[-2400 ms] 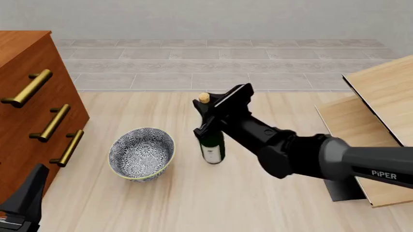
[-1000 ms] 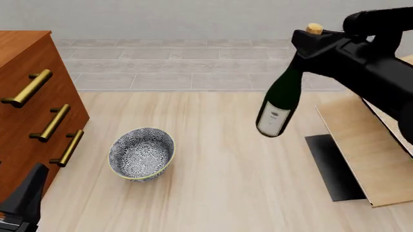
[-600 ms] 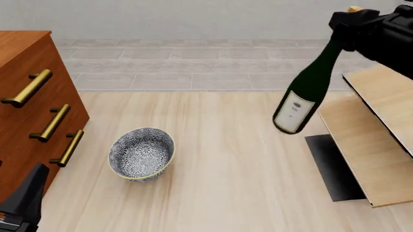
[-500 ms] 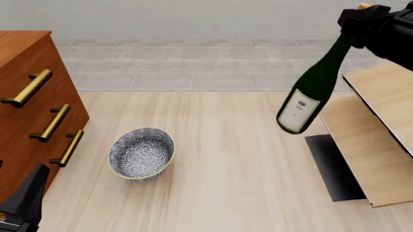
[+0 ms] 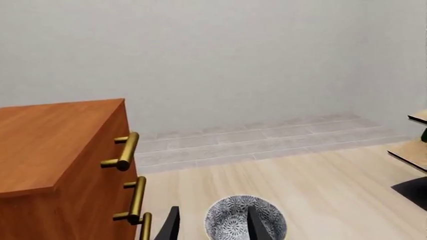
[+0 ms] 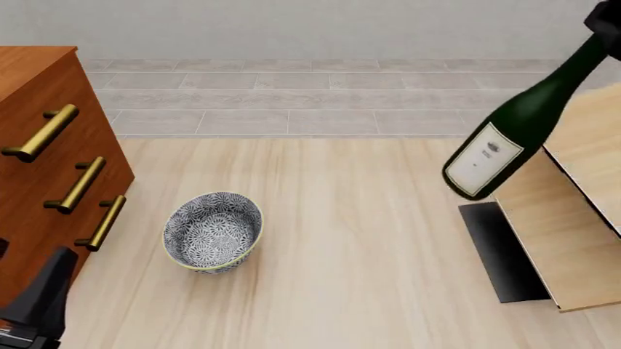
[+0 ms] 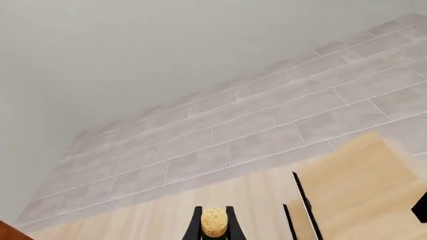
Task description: Put the wine bottle on the wine rack.
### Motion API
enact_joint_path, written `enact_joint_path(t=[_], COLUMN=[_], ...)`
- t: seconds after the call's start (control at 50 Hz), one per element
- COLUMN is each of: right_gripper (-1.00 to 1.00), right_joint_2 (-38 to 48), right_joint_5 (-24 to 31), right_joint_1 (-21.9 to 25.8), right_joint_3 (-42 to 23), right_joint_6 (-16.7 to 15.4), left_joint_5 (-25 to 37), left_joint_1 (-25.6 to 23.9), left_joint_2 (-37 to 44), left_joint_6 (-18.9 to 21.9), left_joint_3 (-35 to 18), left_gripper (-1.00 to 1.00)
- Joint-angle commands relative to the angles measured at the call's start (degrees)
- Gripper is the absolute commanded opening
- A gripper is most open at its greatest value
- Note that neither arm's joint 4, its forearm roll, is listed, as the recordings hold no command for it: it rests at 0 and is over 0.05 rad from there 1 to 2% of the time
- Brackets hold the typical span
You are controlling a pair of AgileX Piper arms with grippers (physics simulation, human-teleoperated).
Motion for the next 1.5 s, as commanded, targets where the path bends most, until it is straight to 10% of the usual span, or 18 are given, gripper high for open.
enact_joint_path(t=[0.02,1.5], right_gripper=[-1.0,-1.0], right_joint_2=[-1.0,6.3], right_joint_5=[2.7,7.8], right_joint_1=[-7.4,-34.5], right_joint_3=[-0.8,-9.2], right_joint_6=[3.7,4.8], left_joint_5=[-0.6,-1.4], left_joint_1=[-0.2,-1.6], left_joint_2=[0.0,0.0], left_joint_6=[-0.3,0.3], left_joint_3=[0.7,2.0], left_gripper=[1.0,1.0])
